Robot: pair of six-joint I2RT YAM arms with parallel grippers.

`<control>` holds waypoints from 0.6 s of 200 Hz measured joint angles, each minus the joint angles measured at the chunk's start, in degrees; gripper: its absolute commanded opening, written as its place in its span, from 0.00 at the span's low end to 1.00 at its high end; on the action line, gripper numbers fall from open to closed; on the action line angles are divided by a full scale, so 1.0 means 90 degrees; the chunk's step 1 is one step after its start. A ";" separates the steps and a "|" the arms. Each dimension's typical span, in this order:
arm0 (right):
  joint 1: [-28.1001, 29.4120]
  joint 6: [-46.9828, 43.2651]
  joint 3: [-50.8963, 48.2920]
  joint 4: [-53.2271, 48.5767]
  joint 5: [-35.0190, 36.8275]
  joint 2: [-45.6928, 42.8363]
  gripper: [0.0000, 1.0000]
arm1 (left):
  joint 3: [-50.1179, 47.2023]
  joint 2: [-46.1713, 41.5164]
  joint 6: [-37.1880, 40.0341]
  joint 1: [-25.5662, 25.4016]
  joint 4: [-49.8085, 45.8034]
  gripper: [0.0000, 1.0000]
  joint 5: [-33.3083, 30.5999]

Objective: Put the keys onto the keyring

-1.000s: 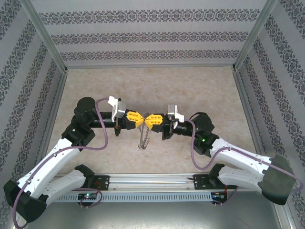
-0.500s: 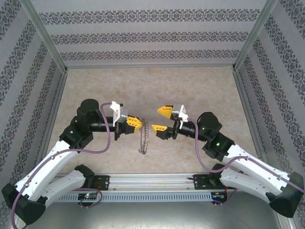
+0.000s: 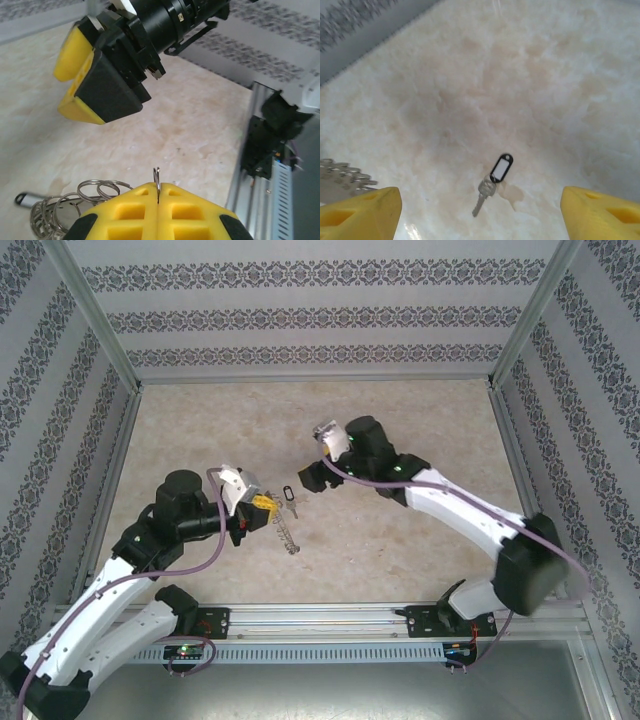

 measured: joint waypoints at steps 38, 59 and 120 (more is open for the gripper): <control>0.0134 -0.0131 0.0967 -0.0787 -0.0085 0.1469 0.74 | -0.0624 -0.0874 -0.0765 0.0000 -0.0279 0.00 -0.1127; 0.0277 -0.0226 0.1430 -0.1265 -0.0041 0.2096 0.74 | -0.0794 -0.1321 -0.1154 0.0000 -0.0498 0.00 -0.1710; 0.1100 -0.0289 0.2582 -0.2409 0.0704 0.3237 0.68 | -0.1095 -0.2261 -0.1678 0.0000 -0.1005 0.00 -0.3140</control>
